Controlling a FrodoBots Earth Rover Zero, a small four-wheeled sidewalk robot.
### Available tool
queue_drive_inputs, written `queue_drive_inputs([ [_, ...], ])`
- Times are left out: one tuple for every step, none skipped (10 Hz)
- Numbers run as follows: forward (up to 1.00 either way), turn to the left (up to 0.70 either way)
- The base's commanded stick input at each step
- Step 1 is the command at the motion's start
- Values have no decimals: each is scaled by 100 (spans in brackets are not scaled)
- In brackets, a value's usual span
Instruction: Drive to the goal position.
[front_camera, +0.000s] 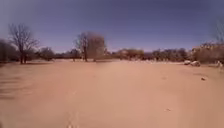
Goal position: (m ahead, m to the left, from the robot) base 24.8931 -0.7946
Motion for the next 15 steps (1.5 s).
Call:
queue_drive_inputs([
  [100, 0],
  [100, 0],
  [100, 0],
  [100, 0],
  [100, 0],
  [100, 0],
  [100, 0],
  [100, 0],
  [100, 0],
  [100, 0],
  [100, 0],
  [100, 0],
  [100, 0],
  [100, 0],
  [100, 0],
])
